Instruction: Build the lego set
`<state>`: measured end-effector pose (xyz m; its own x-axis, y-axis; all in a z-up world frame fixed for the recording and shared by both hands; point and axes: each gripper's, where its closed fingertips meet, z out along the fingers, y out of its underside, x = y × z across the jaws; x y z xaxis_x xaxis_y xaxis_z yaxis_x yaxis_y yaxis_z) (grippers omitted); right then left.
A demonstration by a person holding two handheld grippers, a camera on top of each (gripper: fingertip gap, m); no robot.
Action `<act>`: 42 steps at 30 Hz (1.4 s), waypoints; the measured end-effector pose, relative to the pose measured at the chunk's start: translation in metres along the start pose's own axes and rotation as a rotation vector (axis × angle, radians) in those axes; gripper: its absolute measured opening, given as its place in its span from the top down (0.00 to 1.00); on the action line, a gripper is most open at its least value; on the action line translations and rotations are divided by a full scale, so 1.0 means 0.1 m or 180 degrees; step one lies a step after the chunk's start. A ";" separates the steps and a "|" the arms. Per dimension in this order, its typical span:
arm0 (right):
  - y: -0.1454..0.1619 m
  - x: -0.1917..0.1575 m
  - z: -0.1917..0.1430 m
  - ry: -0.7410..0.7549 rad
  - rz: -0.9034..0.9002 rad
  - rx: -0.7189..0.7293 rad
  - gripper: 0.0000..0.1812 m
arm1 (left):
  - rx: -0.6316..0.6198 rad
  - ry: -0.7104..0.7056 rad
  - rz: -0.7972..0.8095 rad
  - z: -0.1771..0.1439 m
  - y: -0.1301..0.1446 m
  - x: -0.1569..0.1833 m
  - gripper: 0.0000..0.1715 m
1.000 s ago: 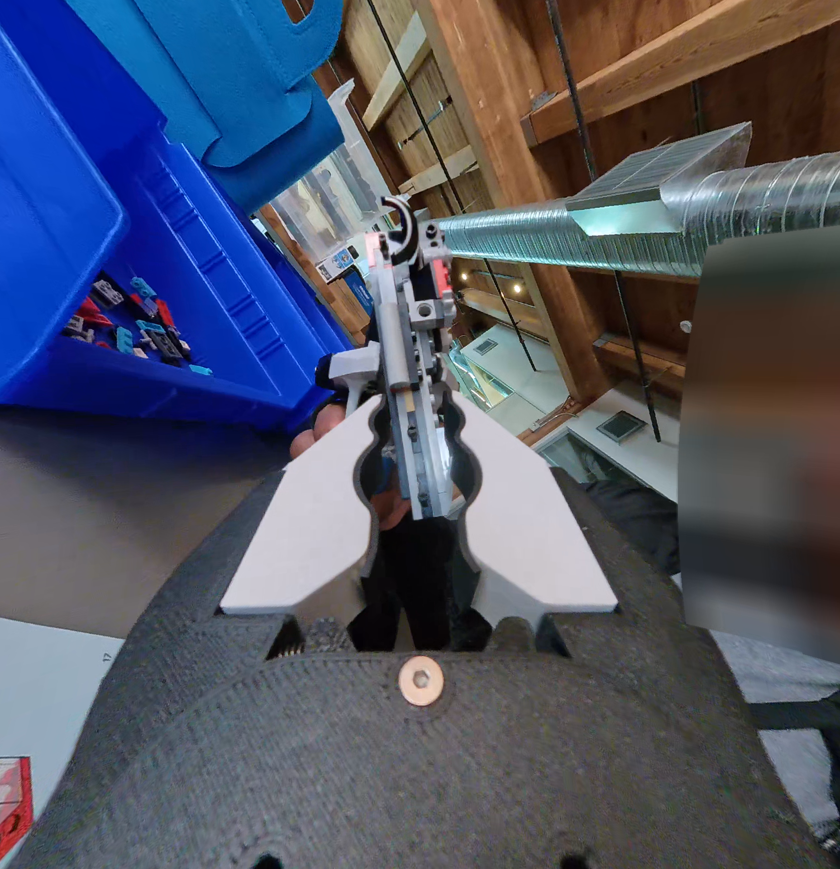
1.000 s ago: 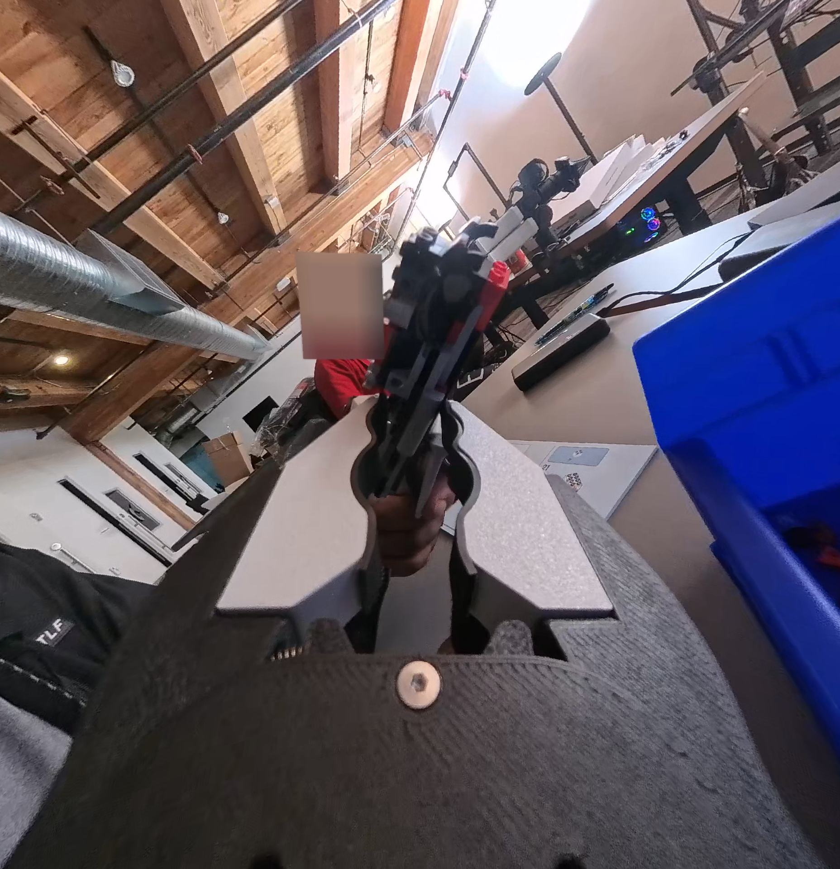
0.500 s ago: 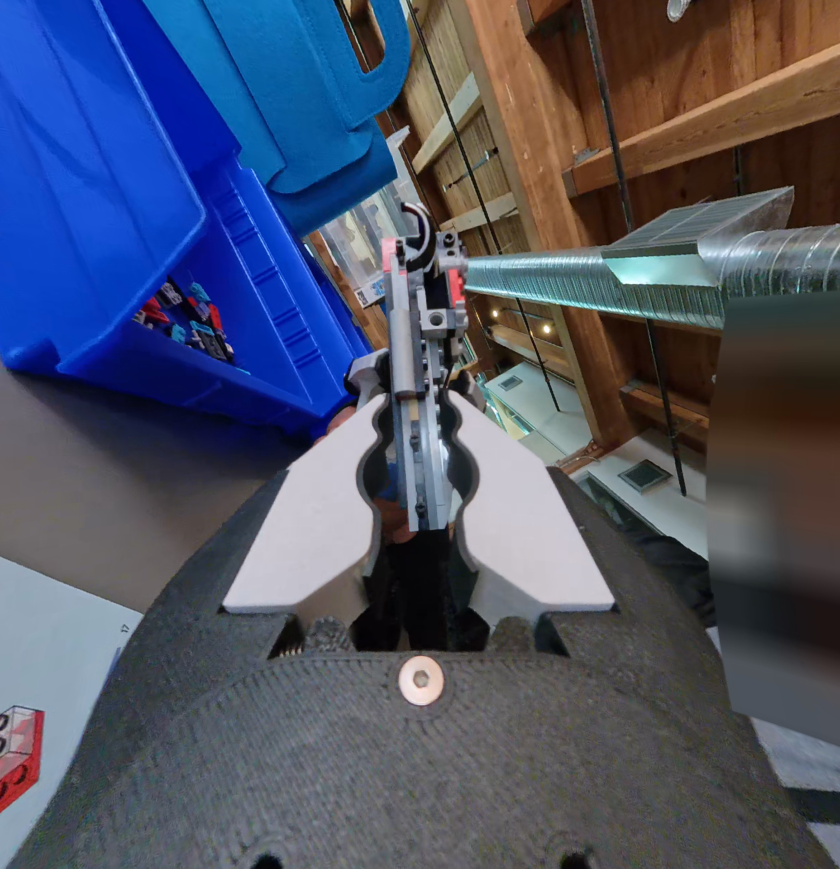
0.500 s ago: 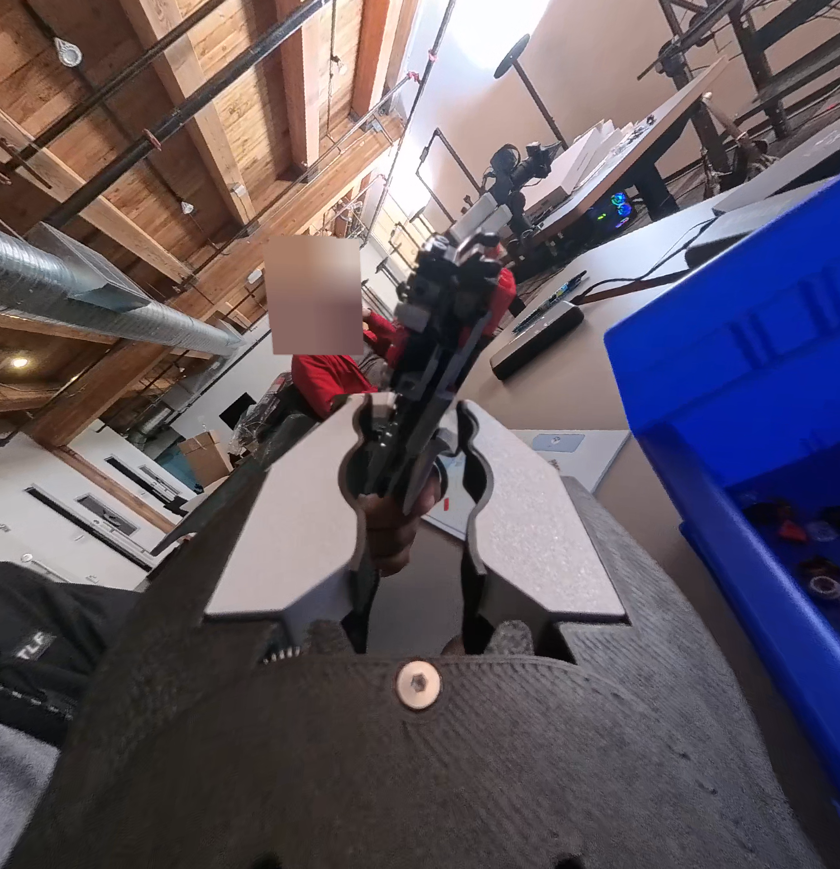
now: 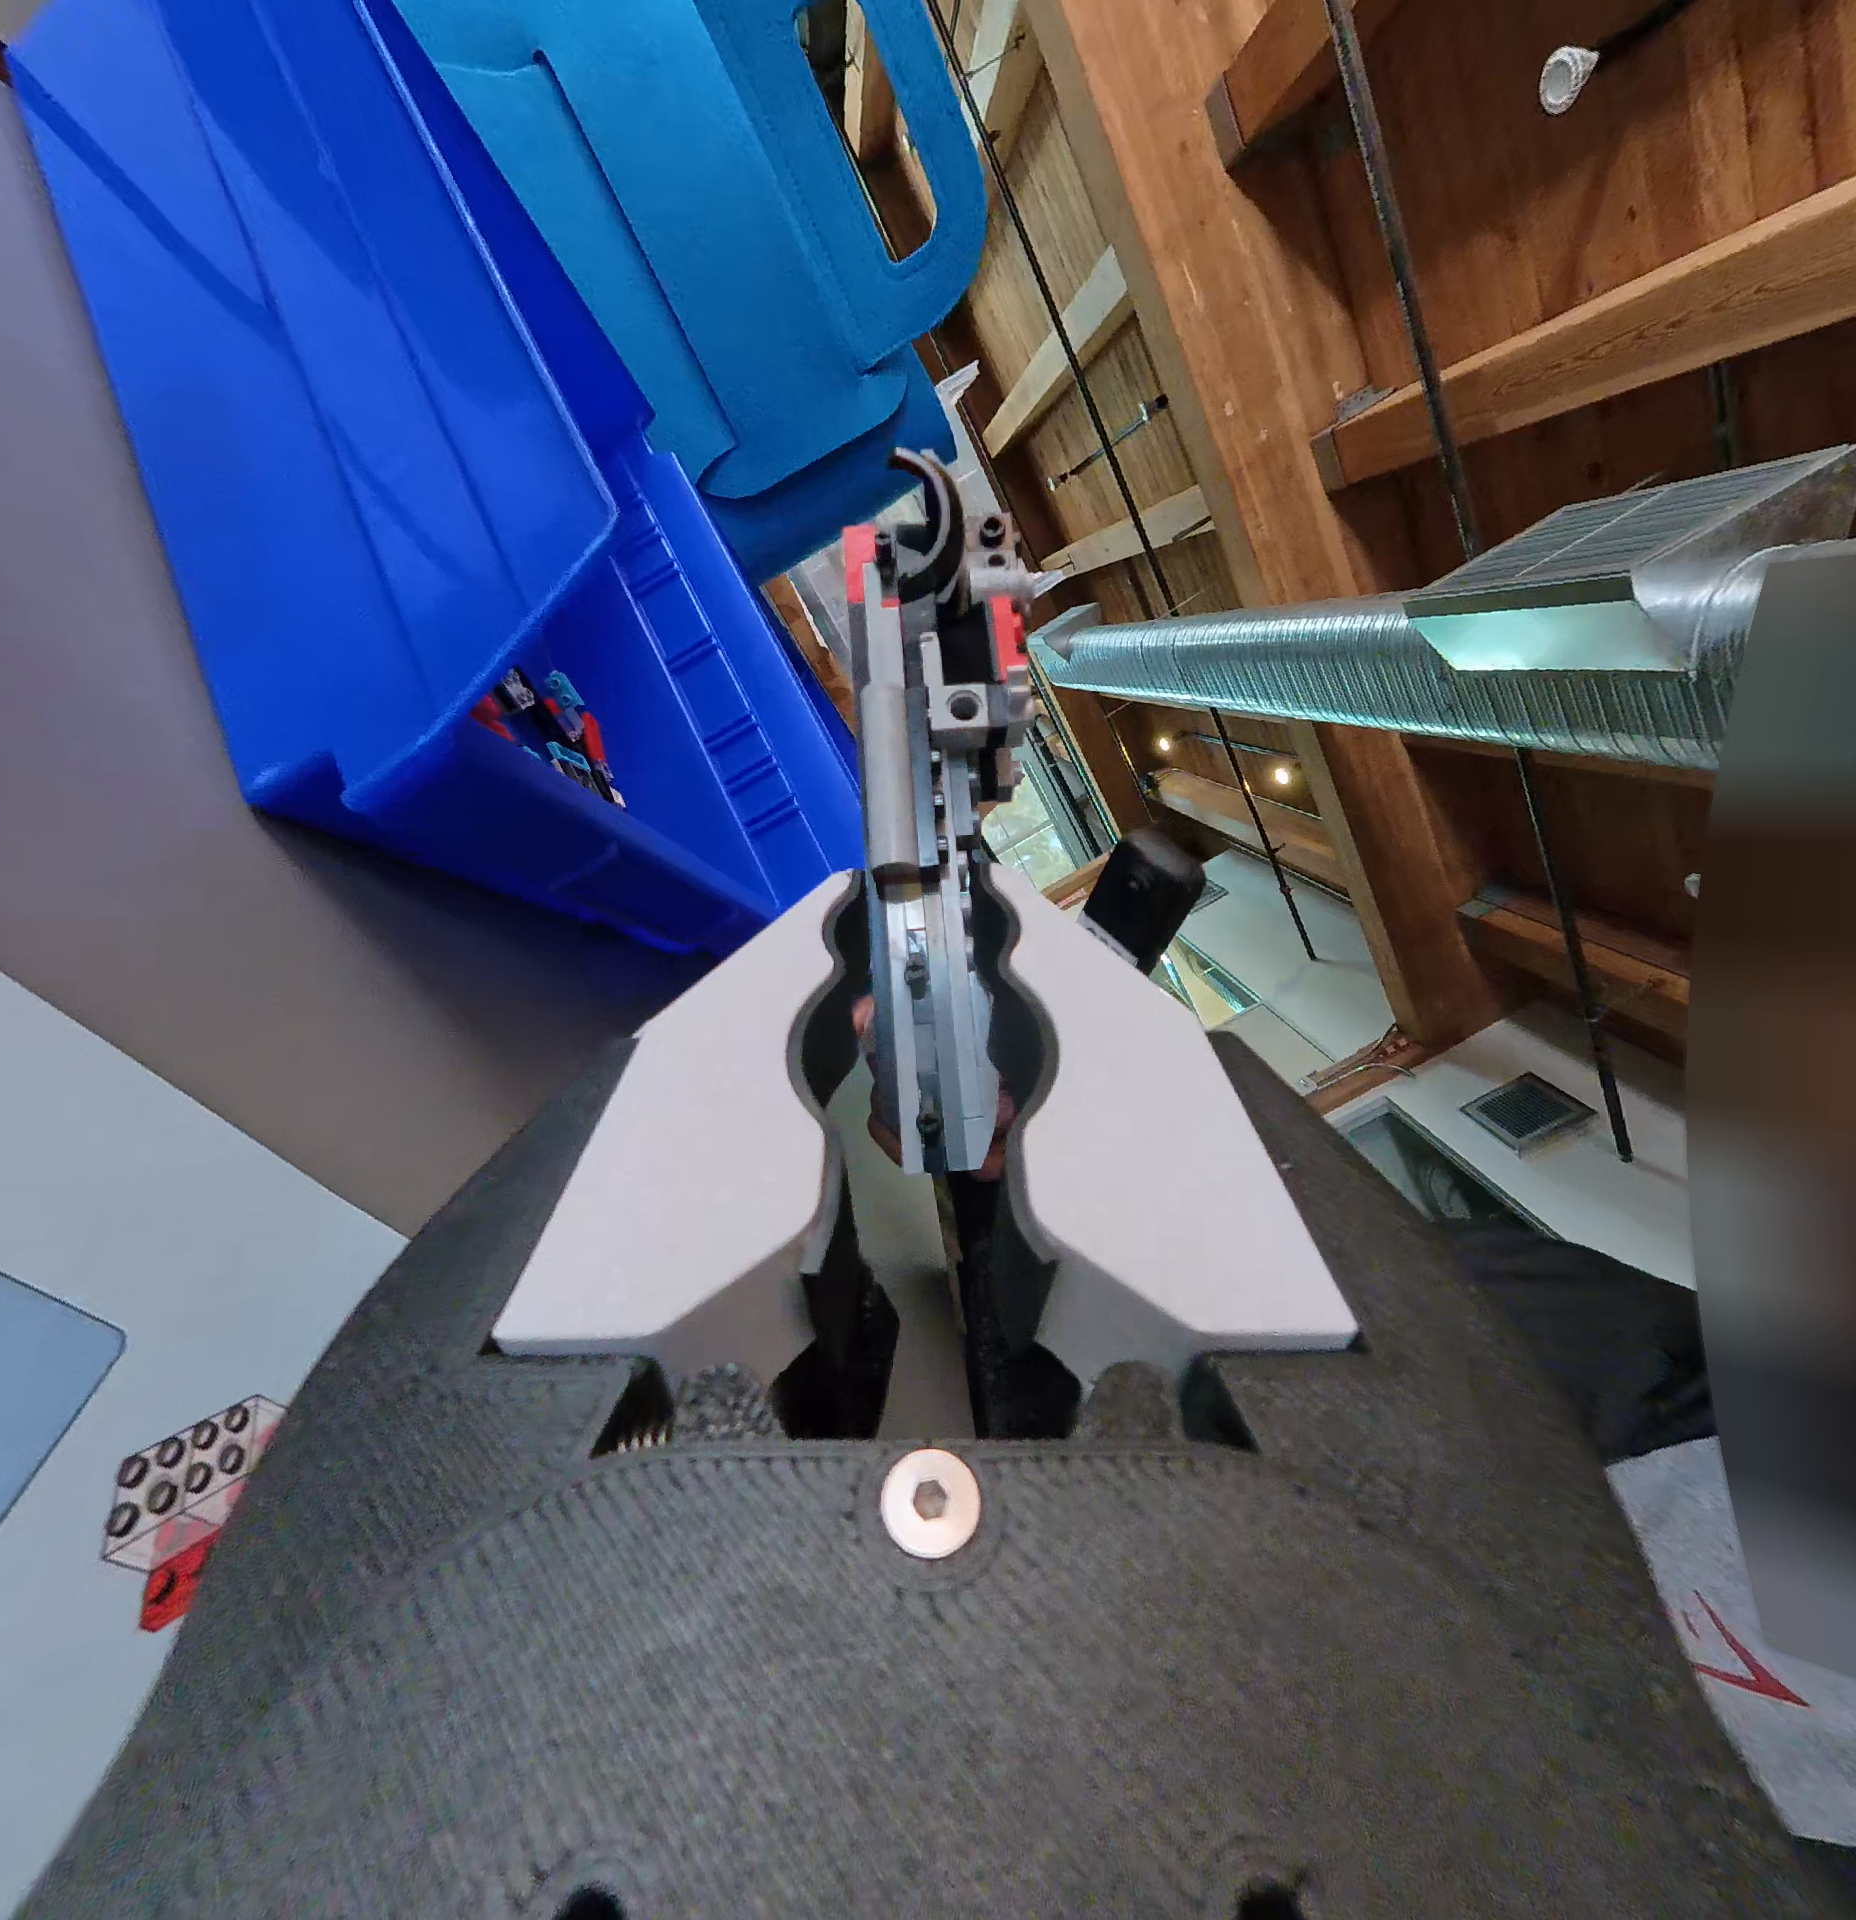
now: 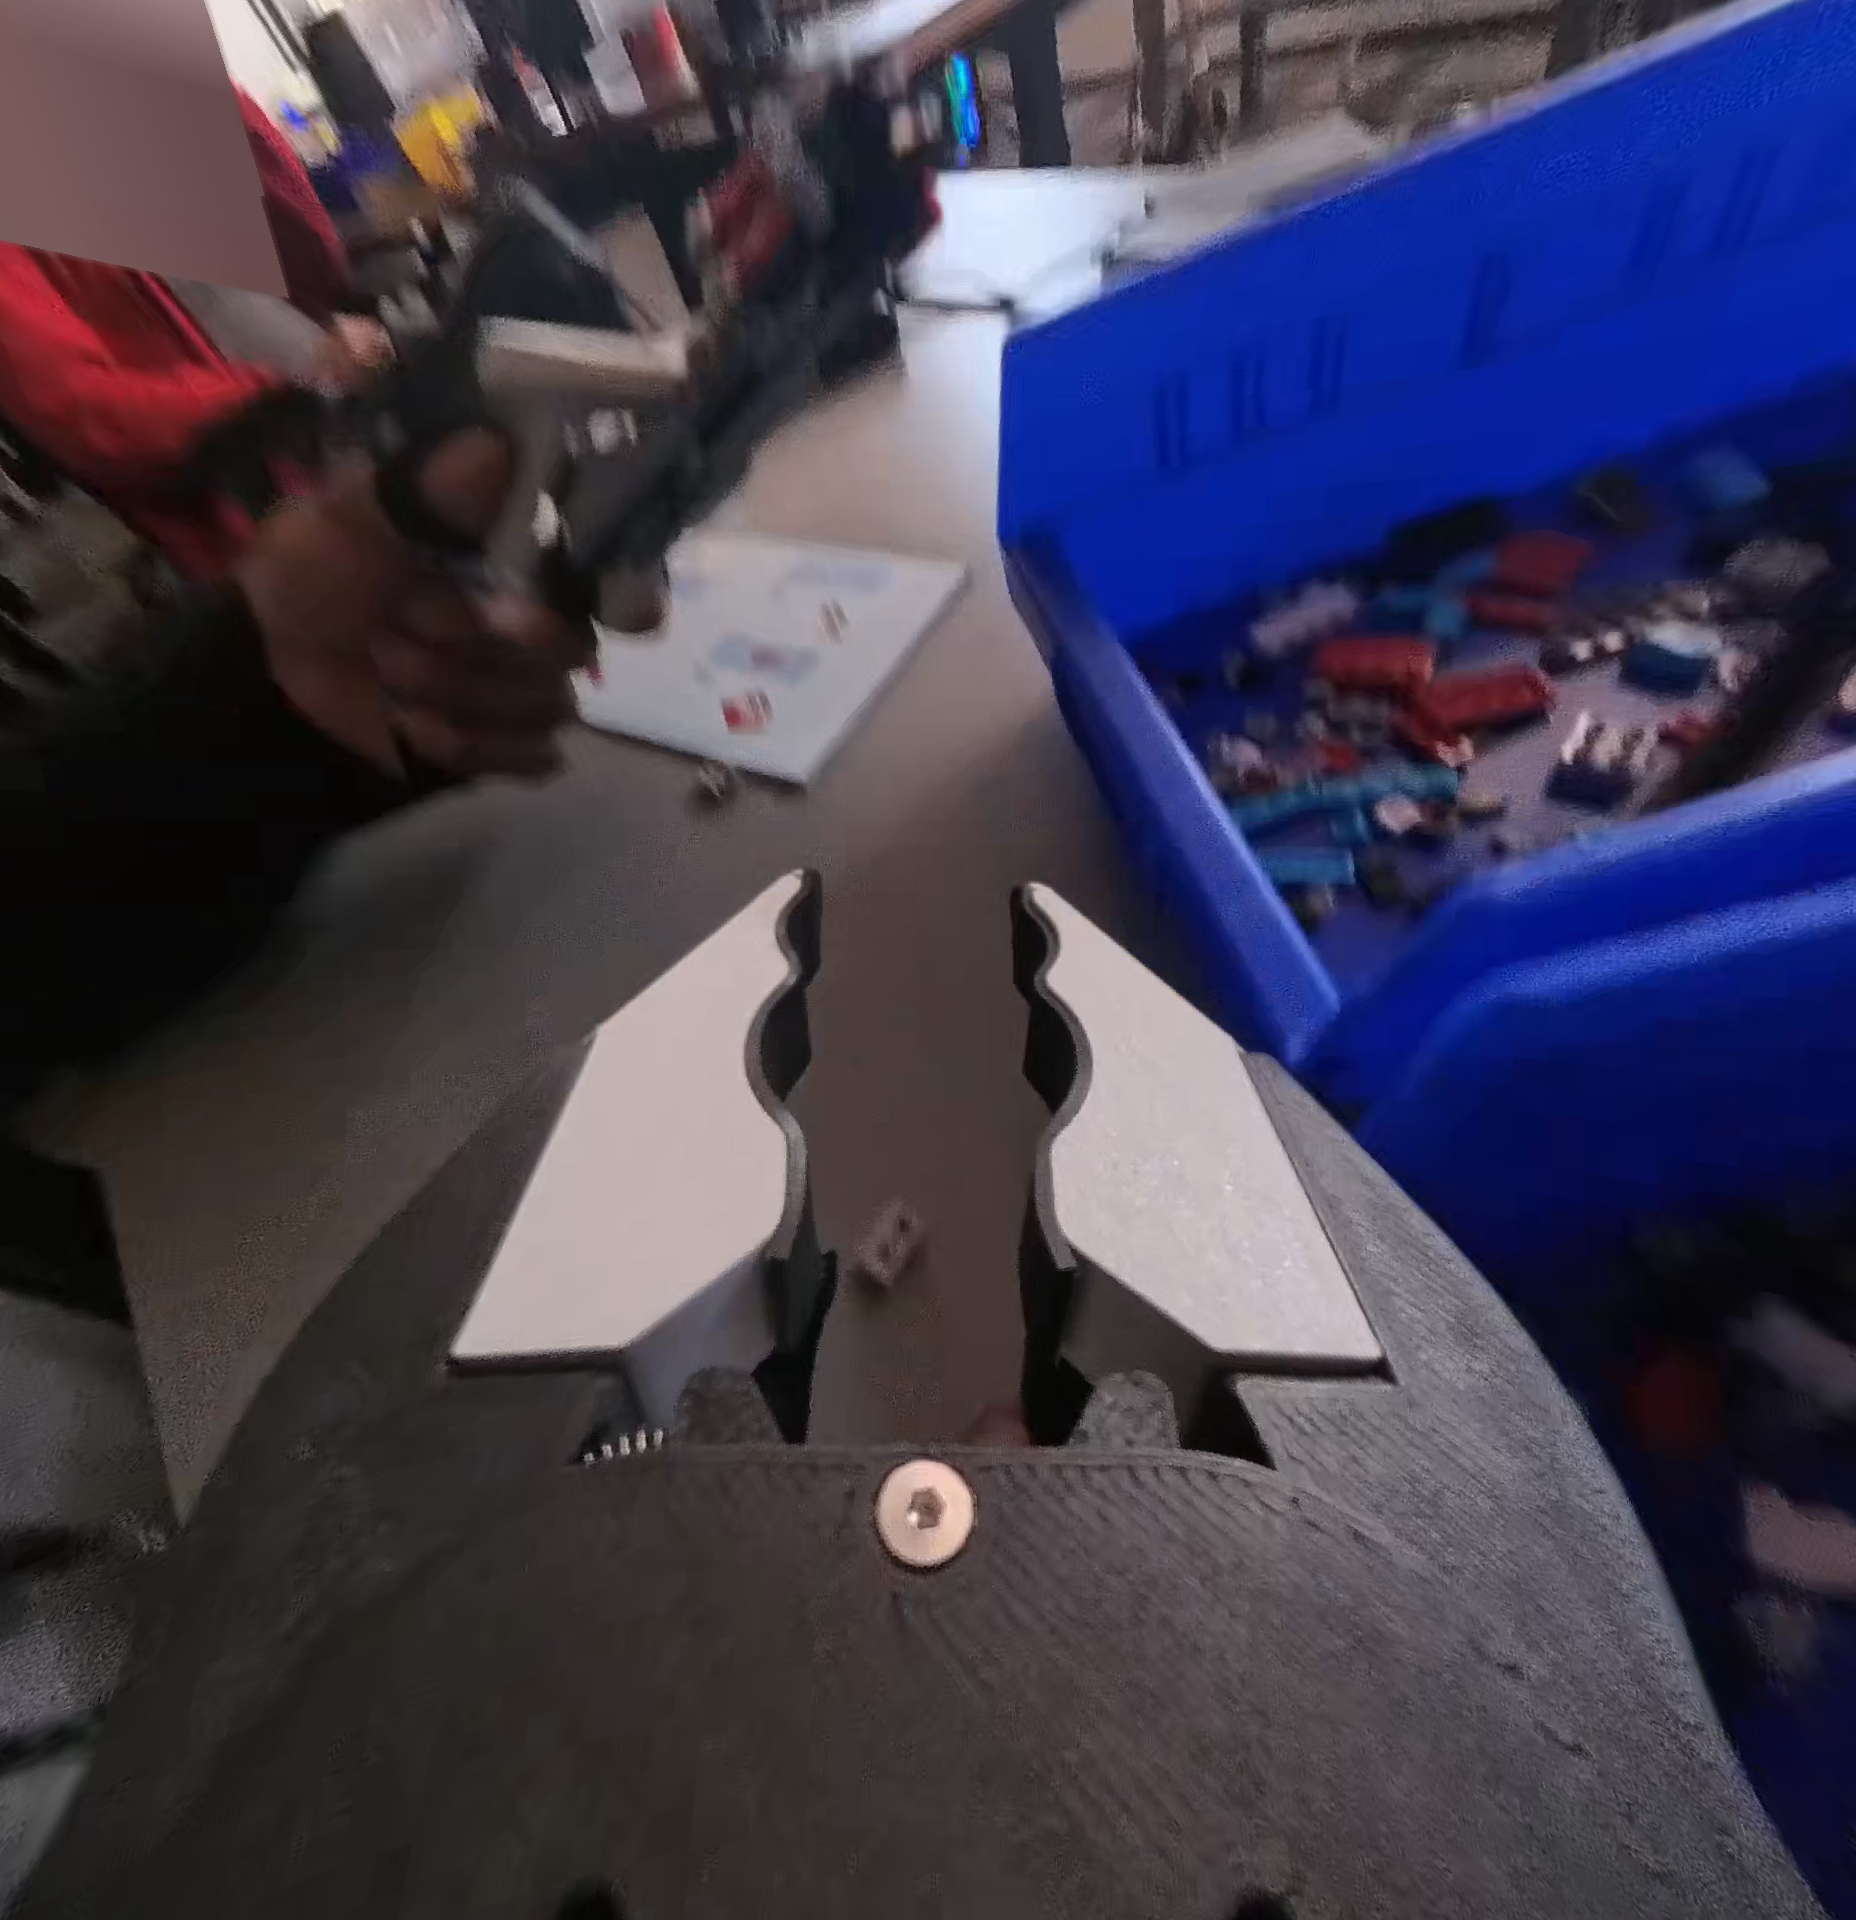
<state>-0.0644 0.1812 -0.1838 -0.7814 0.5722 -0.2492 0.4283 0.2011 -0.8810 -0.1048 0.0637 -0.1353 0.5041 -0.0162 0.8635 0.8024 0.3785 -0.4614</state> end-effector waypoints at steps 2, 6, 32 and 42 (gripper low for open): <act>0.28 0.01 -0.07 0.0087 -0.0117 -0.0292 0.80 | -0.0025 -0.0007 -0.0008 0.02 0.03 0.00 0.89; 0.67 -0.04 -0.16 0.0114 -0.0397 -0.0678 0.80 | -0.0084 -0.0024 0.0025 0.05 0.08 -0.02 0.89; -0.06 -0.32 0.25 0.0011 -0.1202 0.0007 0.83 | 0.0130 -0.0260 0.0290 -0.12 -0.14 -0.15 0.89; 0.43 -0.48 0.54 -0.0262 -0.1306 -0.0719 0.83 | 0.0137 -0.0295 0.0291 -0.13 -0.16 -0.16 0.89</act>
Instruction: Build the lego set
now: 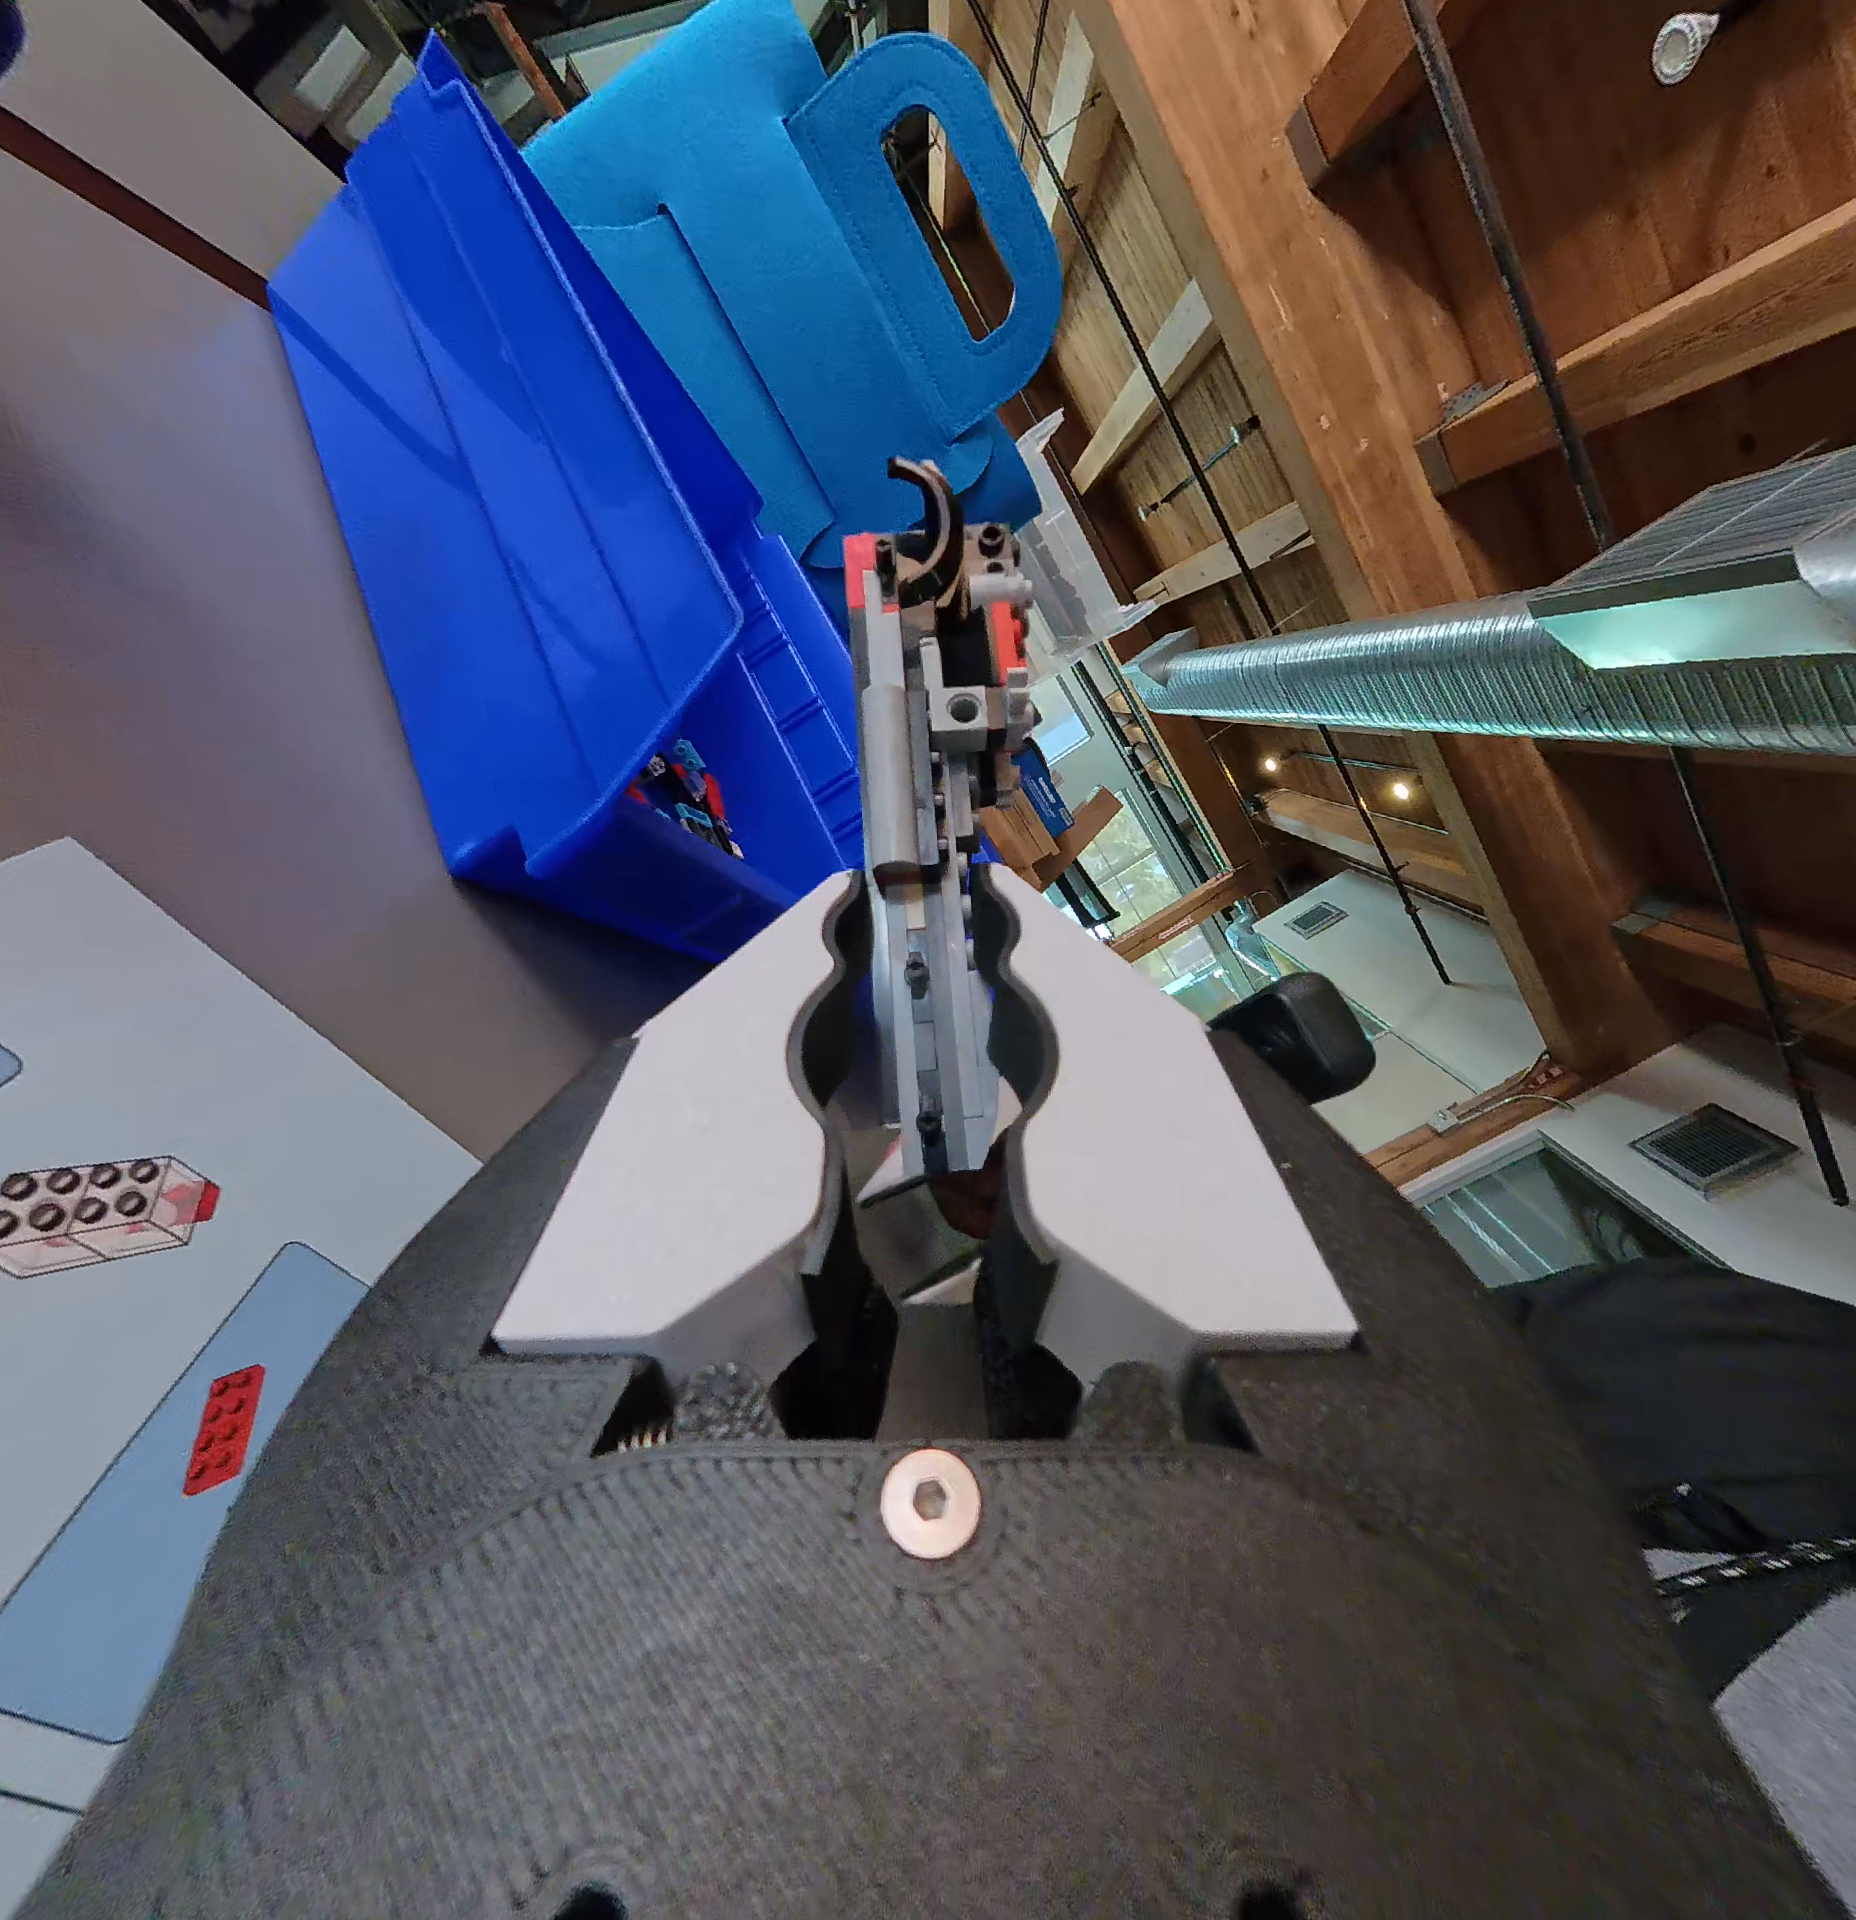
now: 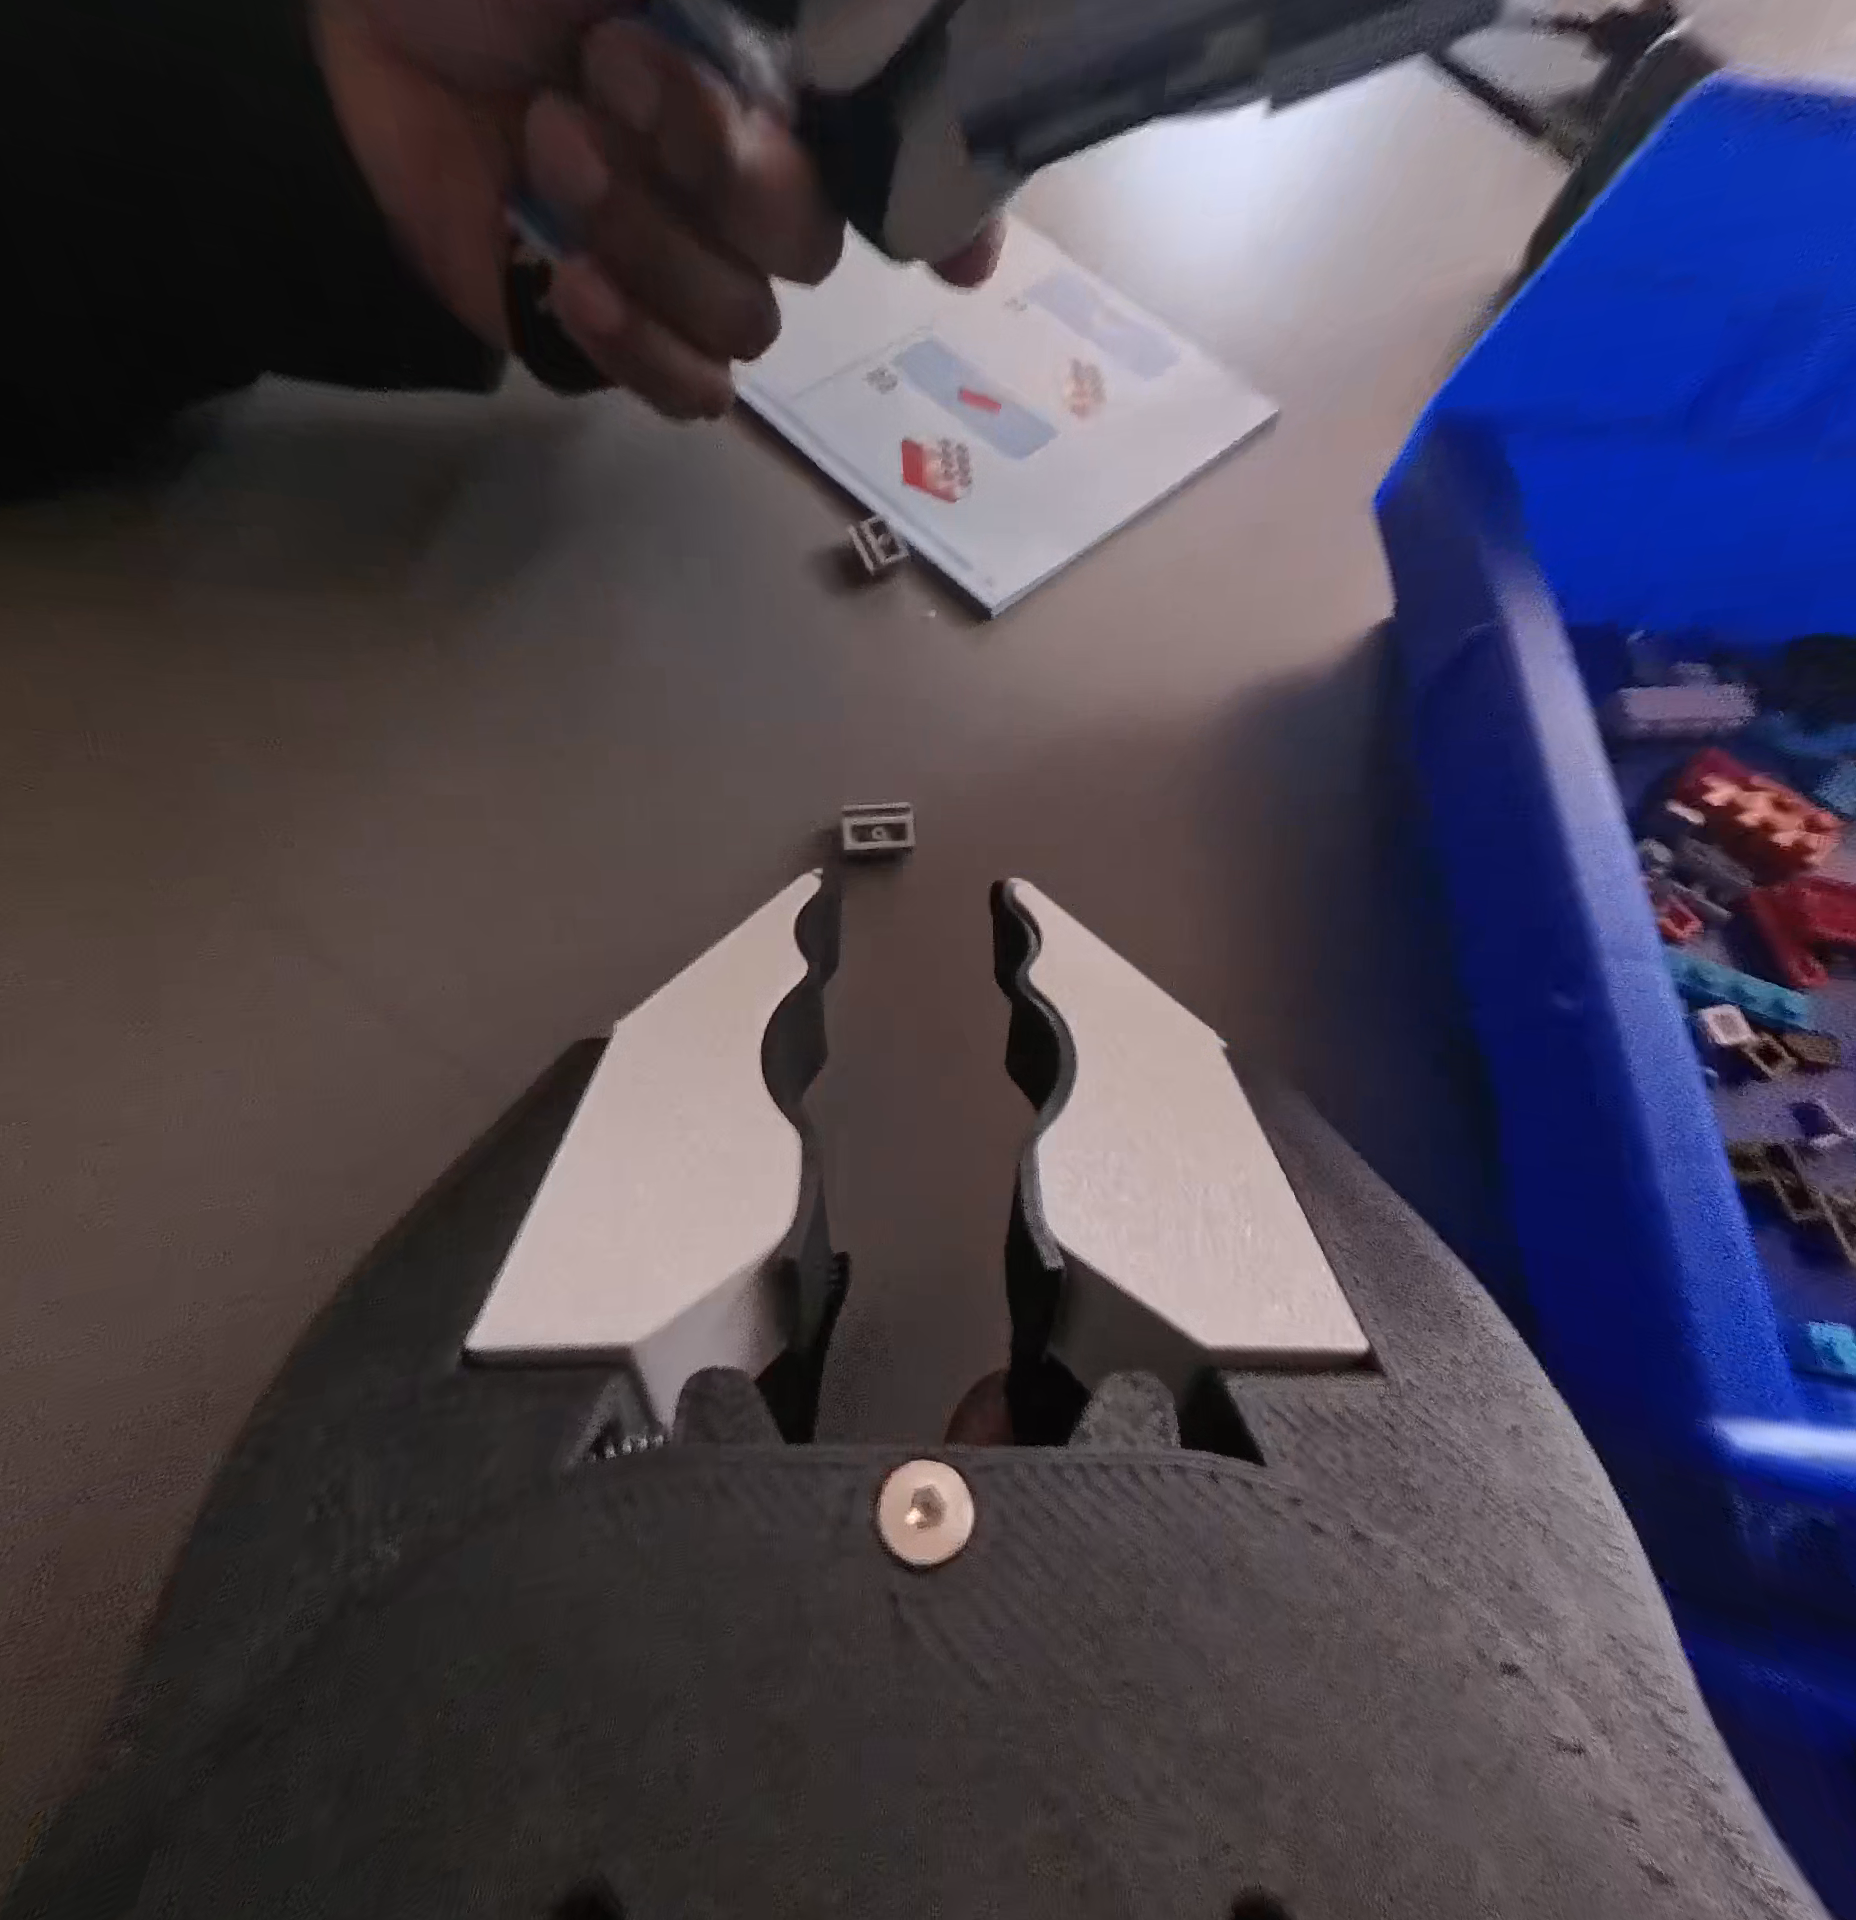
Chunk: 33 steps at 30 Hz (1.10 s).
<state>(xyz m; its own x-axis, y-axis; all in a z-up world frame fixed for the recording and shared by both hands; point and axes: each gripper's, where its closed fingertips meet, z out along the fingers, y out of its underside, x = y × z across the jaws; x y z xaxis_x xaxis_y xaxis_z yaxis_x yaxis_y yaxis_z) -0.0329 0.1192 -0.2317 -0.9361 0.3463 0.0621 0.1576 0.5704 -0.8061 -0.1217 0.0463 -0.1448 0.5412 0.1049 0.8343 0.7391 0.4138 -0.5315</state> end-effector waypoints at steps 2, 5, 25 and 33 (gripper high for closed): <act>0.04 -0.04 0.11 -0.0092 -0.0018 -0.0162 0.83 | 0.0006 -0.0002 0.0000 0.00 -0.01 0.00 0.89; 0.05 -0.07 0.22 -0.0141 -0.0104 -0.0293 0.82 | 0.0006 -0.0005 -0.0004 -0.01 -0.01 -0.01 0.89; -0.77 0.39 0.06 -0.0273 0.0107 0.1159 0.82 | 0.0126 -0.0094 0.0105 -0.11 -0.14 -0.04 0.89; -0.47 0.11 0.45 -0.0525 -0.0275 0.0362 0.83 | 0.0157 -0.0163 0.0121 -0.12 -0.16 -0.09 0.89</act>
